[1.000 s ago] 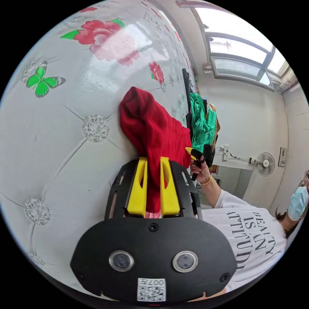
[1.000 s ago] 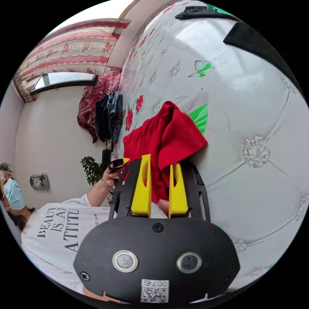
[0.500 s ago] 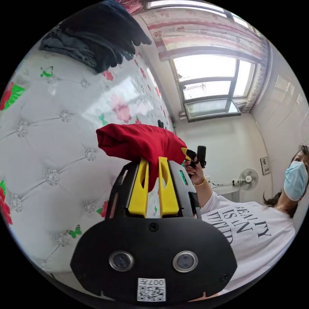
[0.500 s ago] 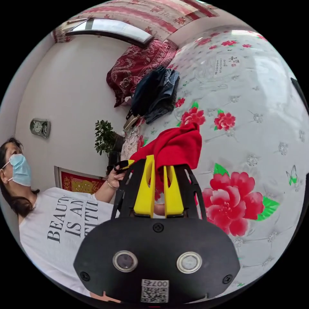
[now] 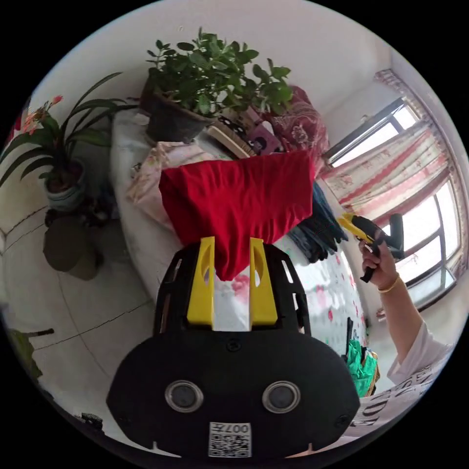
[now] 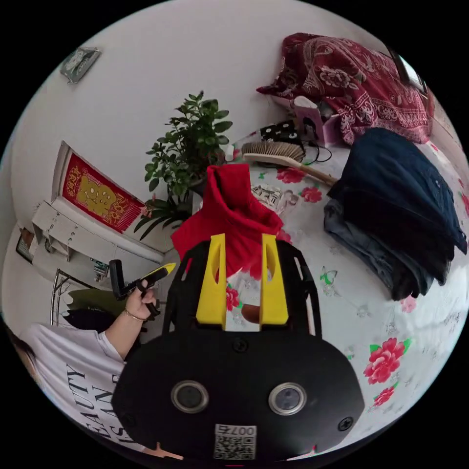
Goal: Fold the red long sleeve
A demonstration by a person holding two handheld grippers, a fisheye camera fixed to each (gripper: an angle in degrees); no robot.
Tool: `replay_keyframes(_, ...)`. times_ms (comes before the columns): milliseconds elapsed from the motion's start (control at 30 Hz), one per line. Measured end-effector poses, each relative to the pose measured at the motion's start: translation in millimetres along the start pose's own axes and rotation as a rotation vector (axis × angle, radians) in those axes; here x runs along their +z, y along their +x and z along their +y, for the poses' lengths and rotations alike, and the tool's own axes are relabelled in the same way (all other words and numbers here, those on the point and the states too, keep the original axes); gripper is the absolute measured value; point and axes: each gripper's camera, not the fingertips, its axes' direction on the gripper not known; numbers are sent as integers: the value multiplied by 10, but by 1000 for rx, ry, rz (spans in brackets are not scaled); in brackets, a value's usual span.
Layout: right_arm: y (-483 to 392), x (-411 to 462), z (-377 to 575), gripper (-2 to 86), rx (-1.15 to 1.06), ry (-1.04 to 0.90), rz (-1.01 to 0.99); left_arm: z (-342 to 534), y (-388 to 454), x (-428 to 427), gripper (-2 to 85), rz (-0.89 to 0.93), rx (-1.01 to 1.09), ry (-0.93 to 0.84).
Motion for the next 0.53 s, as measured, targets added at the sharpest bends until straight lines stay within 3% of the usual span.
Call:
replay_keyframes(100,156,474,961,62,35,-169,112,398,-47,4,79,-150,61,-44)
replay_keyframes(233,366,605,2546,69,189,-373,233,893,546,260,64,-227,383,-241)
replay_keyframes(400,119,52,4347,84,475,-396,443,1469,1744,826,42,-76,823,-461)
replay_keyframes(533,-8,-3,4934,101,656,-290,451,2047,2845,1243,23,56,1061,-570)
